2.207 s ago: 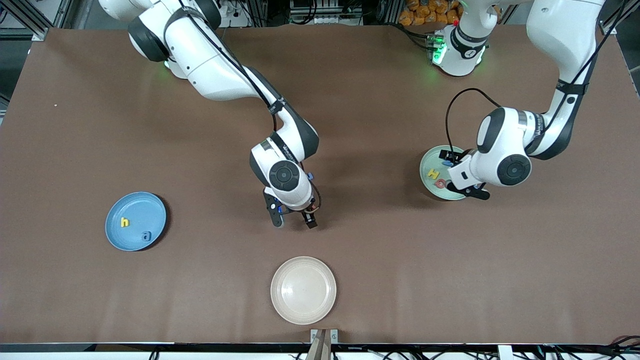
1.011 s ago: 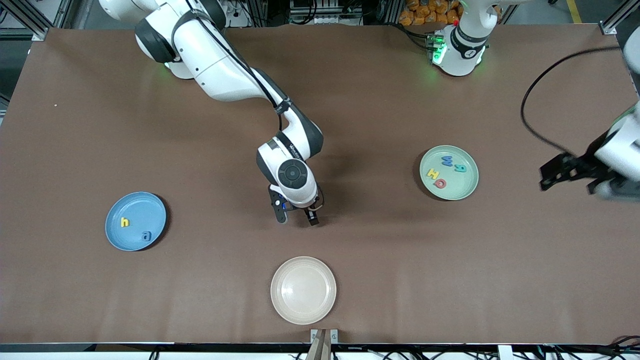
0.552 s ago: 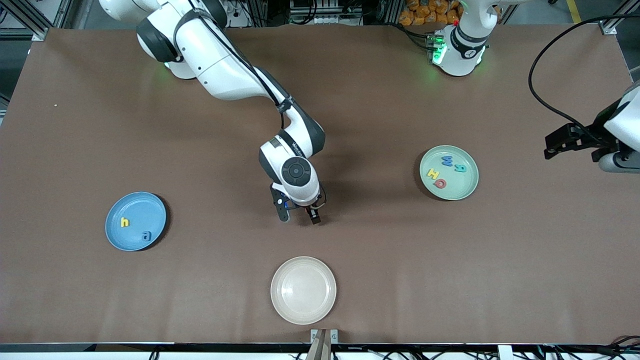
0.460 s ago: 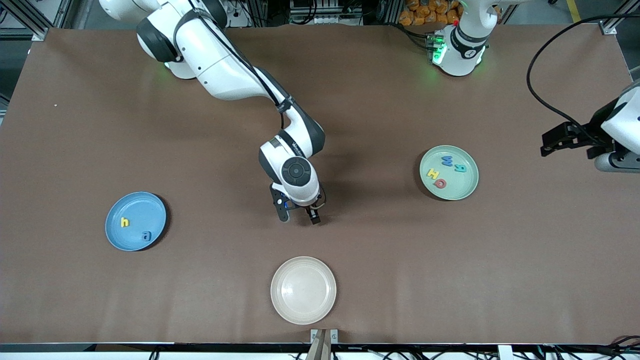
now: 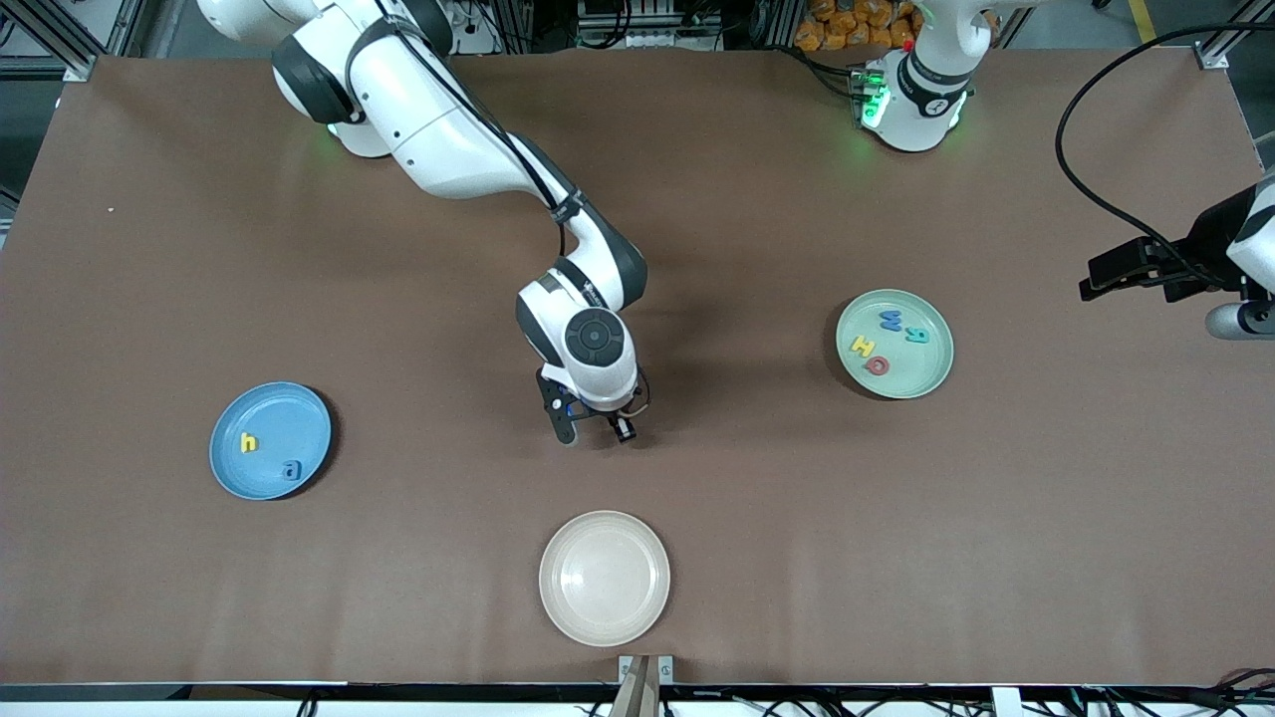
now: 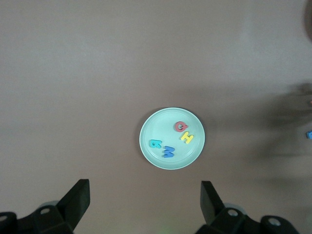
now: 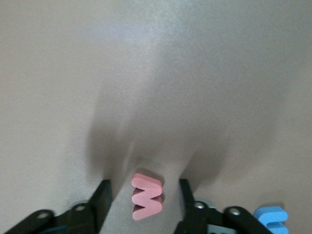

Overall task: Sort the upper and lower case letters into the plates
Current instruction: 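Carry the pink w to the blue plate and open the right gripper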

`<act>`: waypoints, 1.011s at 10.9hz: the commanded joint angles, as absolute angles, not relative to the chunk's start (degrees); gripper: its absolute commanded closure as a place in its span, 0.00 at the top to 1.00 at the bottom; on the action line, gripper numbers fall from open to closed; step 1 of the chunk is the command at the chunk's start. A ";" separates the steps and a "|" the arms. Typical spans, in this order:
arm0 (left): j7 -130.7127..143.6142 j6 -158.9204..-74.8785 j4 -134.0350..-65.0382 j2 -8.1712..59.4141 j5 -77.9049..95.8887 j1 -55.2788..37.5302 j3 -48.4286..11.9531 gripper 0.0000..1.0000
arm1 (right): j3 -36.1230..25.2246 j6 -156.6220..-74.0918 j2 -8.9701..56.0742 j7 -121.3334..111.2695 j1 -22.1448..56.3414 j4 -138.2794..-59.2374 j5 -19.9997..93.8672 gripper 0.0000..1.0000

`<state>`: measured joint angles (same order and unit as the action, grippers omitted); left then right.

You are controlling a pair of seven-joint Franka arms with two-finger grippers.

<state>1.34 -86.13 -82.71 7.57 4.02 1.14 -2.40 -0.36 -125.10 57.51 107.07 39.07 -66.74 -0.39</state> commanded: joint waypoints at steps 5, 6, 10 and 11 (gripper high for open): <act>1.32 -84.46 -82.88 5.62 -0.09 1.14 -2.11 1.00 | -0.62 -123.32 53.02 102.51 36.41 -67.75 -2.64 0.00; 1.23 -84.46 -82.88 5.62 -0.17 1.14 -2.11 1.00 | -0.53 -122.53 51.00 98.57 34.56 -69.33 -2.46 0.00; 1.23 -84.38 -82.88 5.63 -0.18 1.14 -2.11 1.00 | -0.62 -120.32 39.24 74.70 24.82 -84.32 -2.99 0.00; 1.23 -84.46 -82.88 5.63 -0.26 1.14 -2.11 1.00 | -0.62 -120.32 35.55 67.22 21.31 -88.73 -2.99 0.00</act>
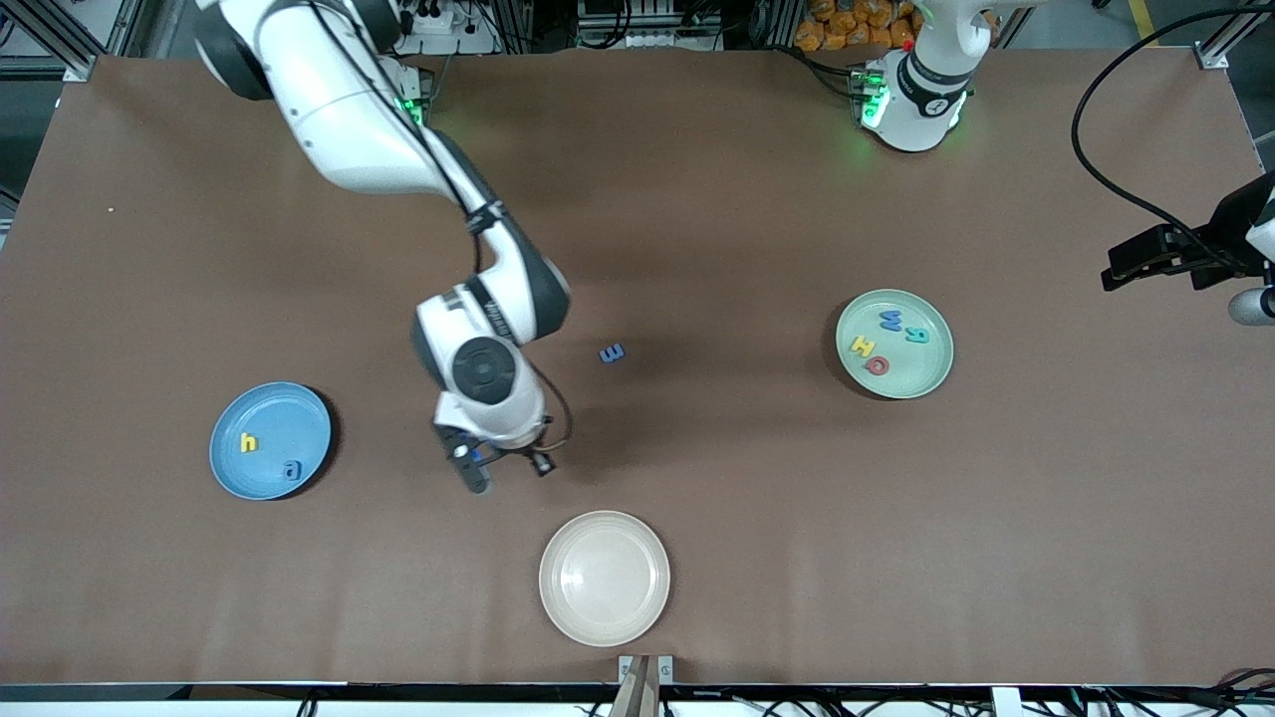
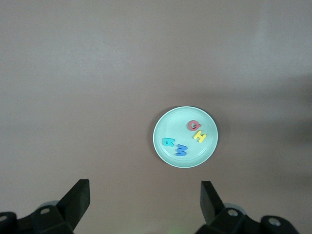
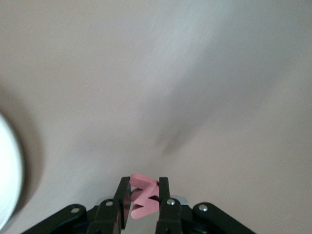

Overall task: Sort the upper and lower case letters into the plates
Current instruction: 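Carry the pink w to the blue plate and open the right gripper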

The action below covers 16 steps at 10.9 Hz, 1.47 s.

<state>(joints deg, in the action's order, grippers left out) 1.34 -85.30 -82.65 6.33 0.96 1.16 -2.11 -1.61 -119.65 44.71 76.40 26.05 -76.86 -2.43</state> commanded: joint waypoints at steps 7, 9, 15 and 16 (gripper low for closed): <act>1.23 -84.38 -82.88 5.54 -0.35 1.14 -2.28 1.00 | -0.79 -117.16 33.31 31.51 1.95 -91.67 -12.38 0.00; 1.23 -84.38 -82.88 5.54 -0.44 1.14 -2.29 1.00 | -0.79 -116.90 33.31 29.97 0.97 -91.67 -12.66 0.84; 1.23 -84.38 -82.88 5.63 -0.18 1.14 -2.20 1.00 | -0.53 -111.18 32.52 40.74 8.58 -90.97 -11.60 1.00; 1.23 -84.38 -82.88 5.63 -0.09 1.14 -2.20 1.00 | -0.44 -111.36 32.52 44.78 11.66 -90.97 -10.91 1.00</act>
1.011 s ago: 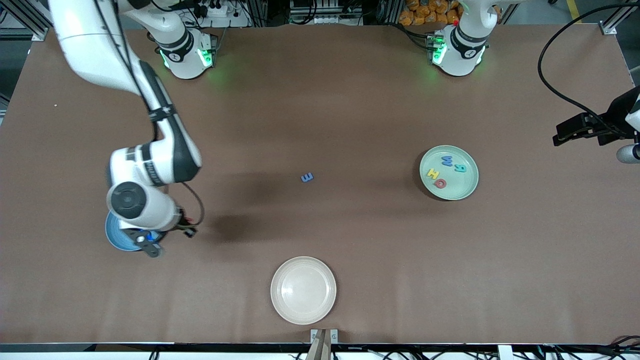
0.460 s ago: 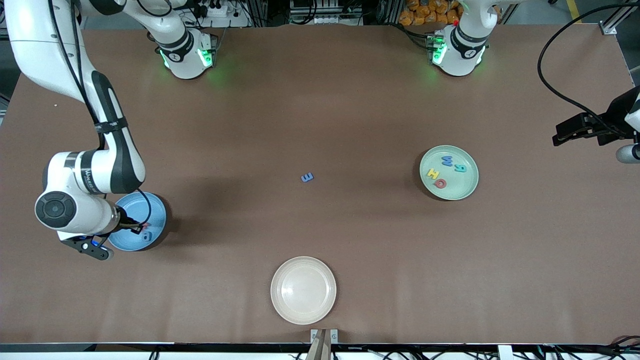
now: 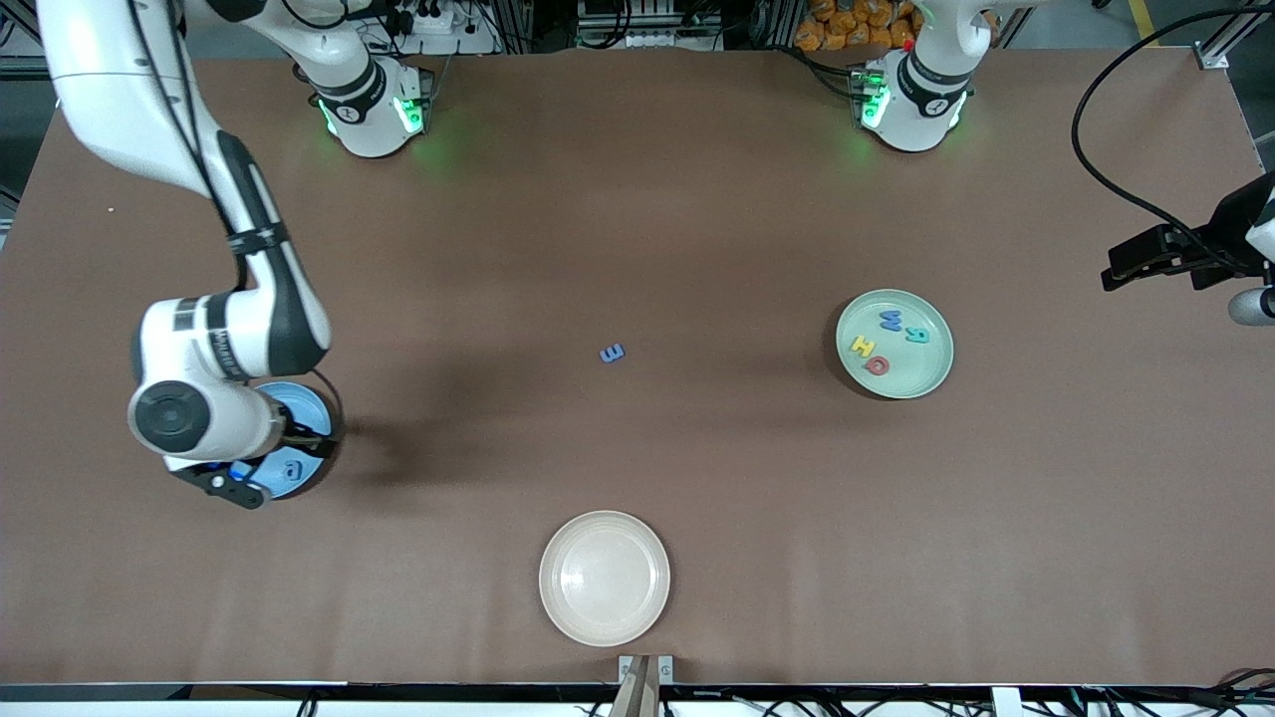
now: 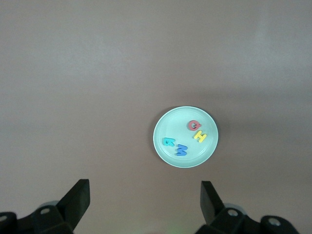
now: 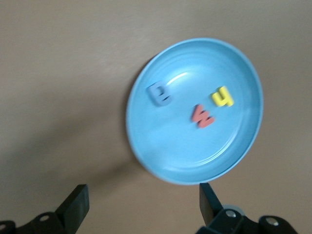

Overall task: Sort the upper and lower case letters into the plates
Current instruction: 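Move the right gripper back over the blue e letter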

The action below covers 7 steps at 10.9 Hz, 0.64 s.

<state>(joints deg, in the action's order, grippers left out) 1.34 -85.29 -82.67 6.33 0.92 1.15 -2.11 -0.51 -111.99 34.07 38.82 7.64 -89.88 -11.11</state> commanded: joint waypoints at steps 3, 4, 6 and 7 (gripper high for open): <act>1.23 -84.38 -82.88 5.63 -0.35 1.23 -2.20 1.00 | -0.44 -112.75 33.31 56.39 19.49 -89.04 -4.77 1.00; 1.23 -84.38 -82.88 5.63 -0.35 1.23 -2.20 1.00 | -0.44 -114.07 33.92 60.43 21.34 -88.86 -3.44 1.00; 1.23 -84.38 -82.88 5.63 -0.35 1.14 -2.11 1.00 | -0.44 -118.28 35.67 68.51 25.73 -88.86 -2.56 1.00; 1.23 -84.38 -82.88 5.54 -0.26 1.32 -2.11 1.00 | -0.44 -121.26 37.34 73.25 27.75 -88.86 -1.59 1.00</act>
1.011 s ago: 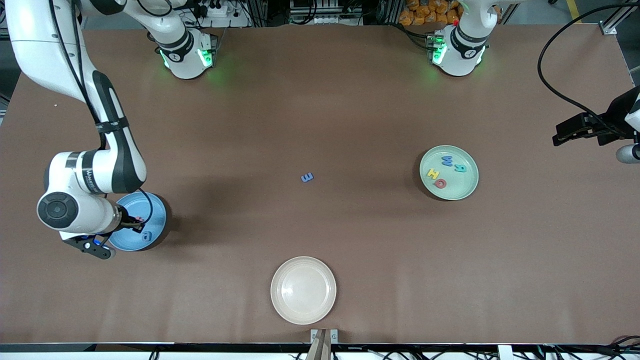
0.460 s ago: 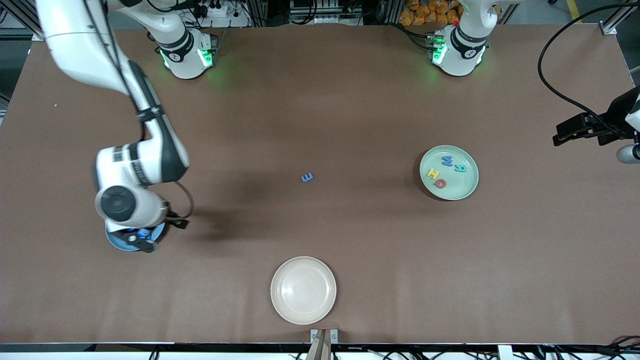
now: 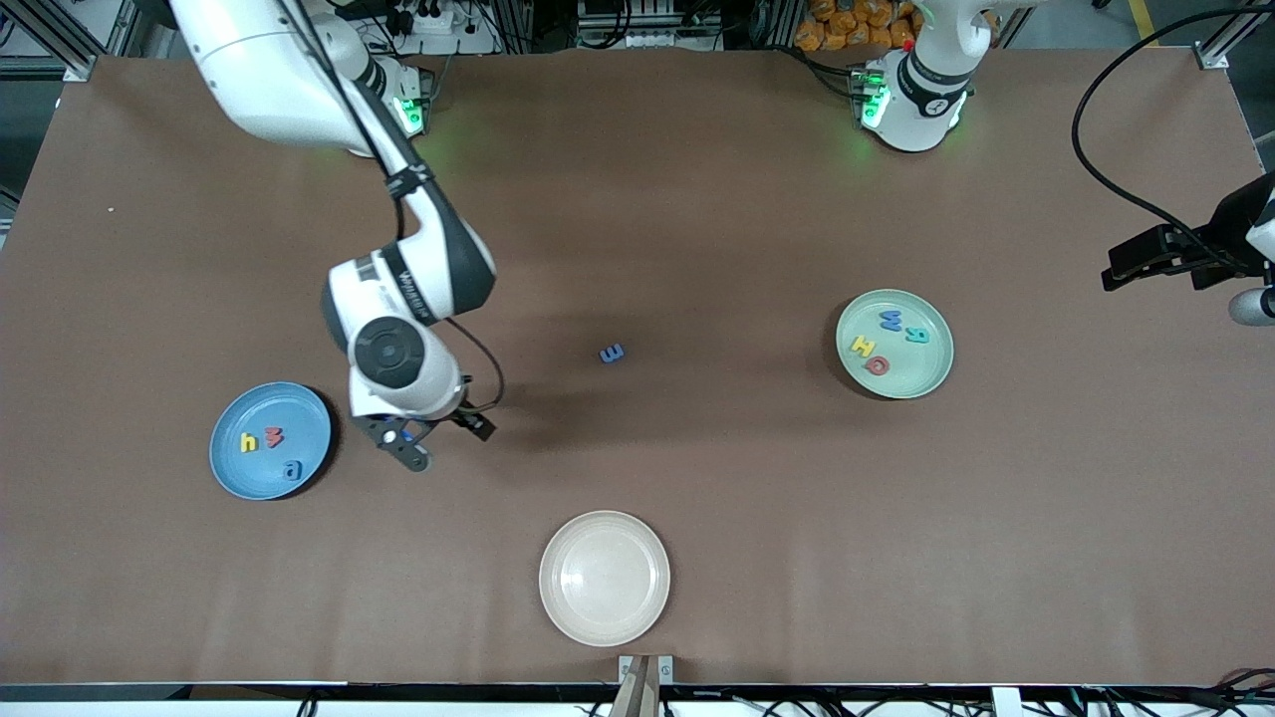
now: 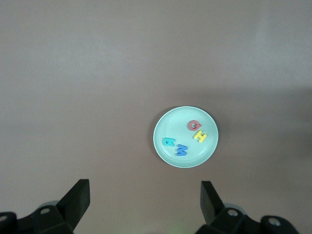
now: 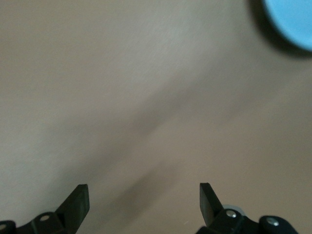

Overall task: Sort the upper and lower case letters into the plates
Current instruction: 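Move the right gripper back over the blue e letter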

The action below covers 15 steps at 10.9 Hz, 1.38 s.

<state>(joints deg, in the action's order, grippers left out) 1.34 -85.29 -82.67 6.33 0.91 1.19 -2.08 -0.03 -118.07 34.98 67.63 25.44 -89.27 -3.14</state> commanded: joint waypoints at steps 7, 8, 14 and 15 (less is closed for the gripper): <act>1.23 -84.38 -82.35 6.06 -0.26 1.49 -2.11 1.00 | 0.00 -130.95 43.24 97.80 37.44 -87.98 -1.32 1.00; 1.23 -84.38 -82.27 6.06 0.00 1.58 -2.11 1.00 | 0.00 -131.13 43.24 99.48 37.96 -88.15 -1.32 1.00; 1.76 -84.38 -82.35 6.15 0.09 1.41 -2.46 1.00 | 1.75 -132.63 42.37 110.12 40.87 -91.40 -1.23 1.00; 1.76 -84.38 -82.35 6.15 0.09 0.97 -2.55 1.00 | 2.37 -134.37 41.58 110.30 40.78 -93.06 -1.23 1.00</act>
<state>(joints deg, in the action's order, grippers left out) 1.34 -85.29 -82.67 6.36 0.91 1.31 -2.29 1.81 -132.17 42.74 108.90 40.77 -90.43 -2.04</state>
